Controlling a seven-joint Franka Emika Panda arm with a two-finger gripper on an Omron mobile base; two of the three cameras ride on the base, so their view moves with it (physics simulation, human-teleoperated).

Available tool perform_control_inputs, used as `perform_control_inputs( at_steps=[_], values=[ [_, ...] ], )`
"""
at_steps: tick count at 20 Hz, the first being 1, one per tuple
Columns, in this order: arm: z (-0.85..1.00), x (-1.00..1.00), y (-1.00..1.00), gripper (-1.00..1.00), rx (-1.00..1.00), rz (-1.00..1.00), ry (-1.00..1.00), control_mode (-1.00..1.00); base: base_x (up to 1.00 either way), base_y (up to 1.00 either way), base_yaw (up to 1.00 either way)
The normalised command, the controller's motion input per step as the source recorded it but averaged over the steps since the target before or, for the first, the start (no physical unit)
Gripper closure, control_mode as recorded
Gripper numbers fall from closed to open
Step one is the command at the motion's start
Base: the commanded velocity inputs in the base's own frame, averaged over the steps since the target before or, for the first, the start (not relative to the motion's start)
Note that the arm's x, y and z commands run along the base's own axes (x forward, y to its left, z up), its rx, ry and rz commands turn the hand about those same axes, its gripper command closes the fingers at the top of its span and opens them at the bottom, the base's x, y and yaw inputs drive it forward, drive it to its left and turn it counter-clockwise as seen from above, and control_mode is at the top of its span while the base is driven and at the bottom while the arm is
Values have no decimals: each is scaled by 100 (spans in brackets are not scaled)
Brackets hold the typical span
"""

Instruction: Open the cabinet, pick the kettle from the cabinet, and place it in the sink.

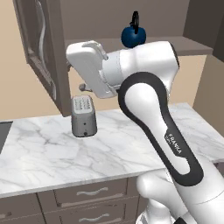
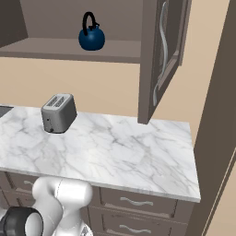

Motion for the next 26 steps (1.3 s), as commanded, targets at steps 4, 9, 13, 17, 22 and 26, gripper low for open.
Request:
perform_control_inputs(
  at_steps=[4,9,13,17,22,26],
  values=[
    [-9,2,69,-100,-3,0,0,-100,0,0,0],
    [0,8,-6,-100,-13,0,3,-100,0,0,0],
    [2,11,-31,-100,-14,-1,2,-100,0,0,0],
    [3,9,-46,-100,-11,0,0,-100,0,0,0],
    [1,1,-44,-100,-19,-1,-4,-100,0,0,0],
    [0,0,-45,-100,-24,-4,-5,-100,0,0,0]
  ],
)
